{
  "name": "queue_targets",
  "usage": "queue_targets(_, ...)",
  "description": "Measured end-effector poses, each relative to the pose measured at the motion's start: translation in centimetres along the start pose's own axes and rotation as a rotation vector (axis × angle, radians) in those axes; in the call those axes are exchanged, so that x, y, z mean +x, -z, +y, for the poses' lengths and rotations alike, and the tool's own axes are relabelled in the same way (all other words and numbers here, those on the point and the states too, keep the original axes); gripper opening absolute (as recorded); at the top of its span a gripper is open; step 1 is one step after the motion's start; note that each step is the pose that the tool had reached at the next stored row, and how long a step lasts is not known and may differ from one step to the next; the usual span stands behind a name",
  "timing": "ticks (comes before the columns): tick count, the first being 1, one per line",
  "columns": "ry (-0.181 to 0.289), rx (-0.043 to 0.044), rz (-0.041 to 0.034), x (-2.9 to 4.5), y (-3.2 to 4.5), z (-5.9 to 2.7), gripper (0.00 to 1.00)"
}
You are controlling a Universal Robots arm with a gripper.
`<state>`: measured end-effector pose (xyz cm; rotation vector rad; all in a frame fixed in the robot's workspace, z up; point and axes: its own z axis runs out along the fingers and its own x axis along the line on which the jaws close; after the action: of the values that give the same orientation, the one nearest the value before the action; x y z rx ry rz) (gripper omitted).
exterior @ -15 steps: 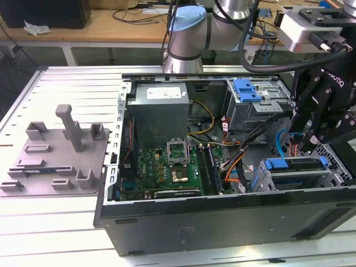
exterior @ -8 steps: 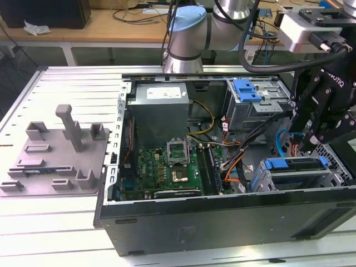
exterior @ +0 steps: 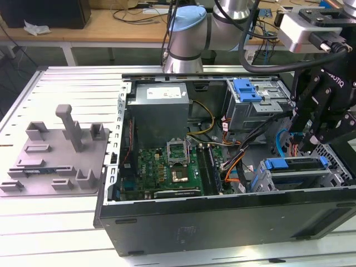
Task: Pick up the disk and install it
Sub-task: 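Insert the first disk wire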
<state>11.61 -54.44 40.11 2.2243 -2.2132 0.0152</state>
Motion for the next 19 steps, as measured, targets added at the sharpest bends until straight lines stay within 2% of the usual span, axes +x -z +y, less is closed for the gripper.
queue_targets(2, 0.0, 0.0, 0.0004, -0.02, -0.02, 0.0, 0.44)
queue_targets(3, 0.0, -0.0001, 0.0107, -0.38, 0.0, 0.0, 0.44)
queue_targets(7, 0.0, -0.0002, 0.0323, -1.43, 0.01, -0.01, 0.44)
queue_targets(11, 0.0, -0.0003, 0.058, -2.73, 0.02, -0.02, 0.44)
queue_targets(14, 0.0, -0.0005, 0.0879, -4.45, 0.05, -0.06, 0.44)
queue_targets(16, 0.0, -0.0008, 0.1019, -4.99, 0.04, -0.27, 0.44)
queue_targets(19, 0.001, -0.0033, 0.1339, -5.77, 0.05, -0.77, 0.44)
